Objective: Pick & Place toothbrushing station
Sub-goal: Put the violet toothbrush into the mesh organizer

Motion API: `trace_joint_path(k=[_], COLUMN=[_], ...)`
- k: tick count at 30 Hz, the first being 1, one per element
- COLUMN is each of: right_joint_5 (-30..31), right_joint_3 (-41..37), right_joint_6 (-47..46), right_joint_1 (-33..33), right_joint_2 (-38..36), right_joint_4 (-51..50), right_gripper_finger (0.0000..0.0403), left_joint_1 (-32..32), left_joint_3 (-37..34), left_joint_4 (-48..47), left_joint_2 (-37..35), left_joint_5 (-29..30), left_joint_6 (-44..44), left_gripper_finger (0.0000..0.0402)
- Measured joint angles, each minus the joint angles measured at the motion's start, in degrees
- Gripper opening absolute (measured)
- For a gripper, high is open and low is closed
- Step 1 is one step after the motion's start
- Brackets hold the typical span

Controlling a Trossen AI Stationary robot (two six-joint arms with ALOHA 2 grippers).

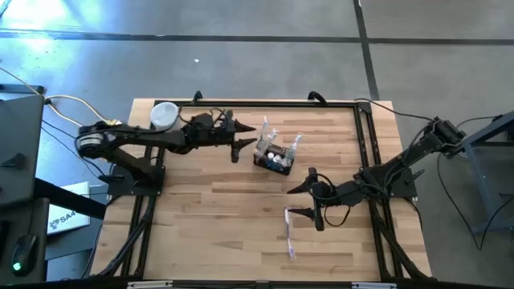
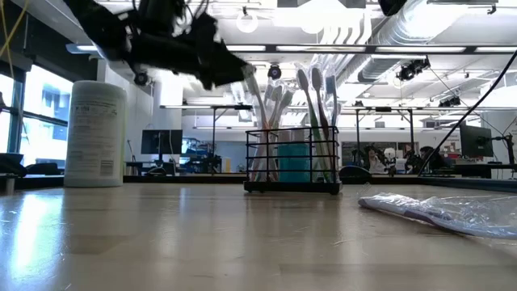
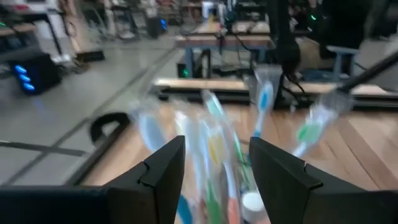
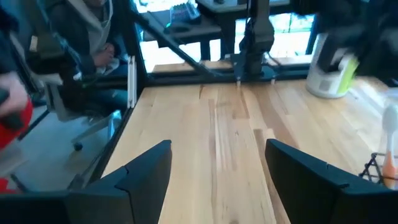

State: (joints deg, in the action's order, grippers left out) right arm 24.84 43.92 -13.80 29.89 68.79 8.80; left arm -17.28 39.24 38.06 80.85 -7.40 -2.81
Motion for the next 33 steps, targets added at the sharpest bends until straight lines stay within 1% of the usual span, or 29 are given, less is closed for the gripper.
trace_joint_path(k=[3, 5, 9, 11, 14, 18, 25, 27, 29, 31, 33], right_joint_5=[-3.12, -7.25, -17.96, -20.04, -20.49, -22.21, -24.6, -25.01, -24.36, -23.19, -21.0], right_joint_3=[0.0, 0.0, 0.0, 0.0, 0.0, 0.02, 0.16, 1.36, 3.8, 7.57, 12.1], right_joint_6=[-0.53, -1.53, -1.55, -2.89, -7.02, -15.32, -30.9, -32.4, -31.43, -29.27, -28.56], right_joint_1=[-0.02, -0.02, 0.01, 0.04, 0.0, -0.89, -1.16, -0.7, 0.48, 1.83, 2.9], right_joint_2=[0.0, 0.0, 0.0, 0.0, 0.0, 0.0, 1.06, 2.45, 4.59, 7.7, 11.46], right_joint_4=[-1.69, -2.8, -6.8, -8.48, -10.32, -13.55, -14.47, -14.52, -13.44, -12.78, -16.13], right_gripper_finger=[0.0252, 0.0252, 0.0252, 0.0252, 0.0252, 0.0252, 0.0252, 0.0252, 0.0252, 0.0252, 0.0252], left_joint_1=[0.04, 0.04, 0.36, 1.53, 4.38, 9.48, 16.88, 18.3, 19.45, 20.51, 21.55], left_joint_3=[0.02, 0.06, 0.07, 0.07, 0.07, 0.07, 0.07, 0.07, 0.07, 0.07, 0.07], left_joint_4=[-5.47, -10.72, -23.11, -29.7, -36.8, -42.07, -43.82, -43.82, -44.11, -44.8, -45.58], left_joint_2=[-5.97, -10.39, -18.48, -21.78, -24.79, -25.62, -25.62, -25.62, -25.62, -25.62, -25.62], left_joint_5=[1.64, 2.38, 2.43, 2.42, 2.4, 2.38, 2.34, 2.36, 2.36, 2.34, 2.37], left_joint_6=[-0.74, -1.73, -1.9, -2.19, -2.79, -2.84, -4.75, -5.5, -5.81, -5.73, -5.14], left_gripper_finger=[0.018, 0.018, 0.018, 0.018, 0.018, 0.018, 0.018, 0.018, 0.018, 0.018, 0.018])
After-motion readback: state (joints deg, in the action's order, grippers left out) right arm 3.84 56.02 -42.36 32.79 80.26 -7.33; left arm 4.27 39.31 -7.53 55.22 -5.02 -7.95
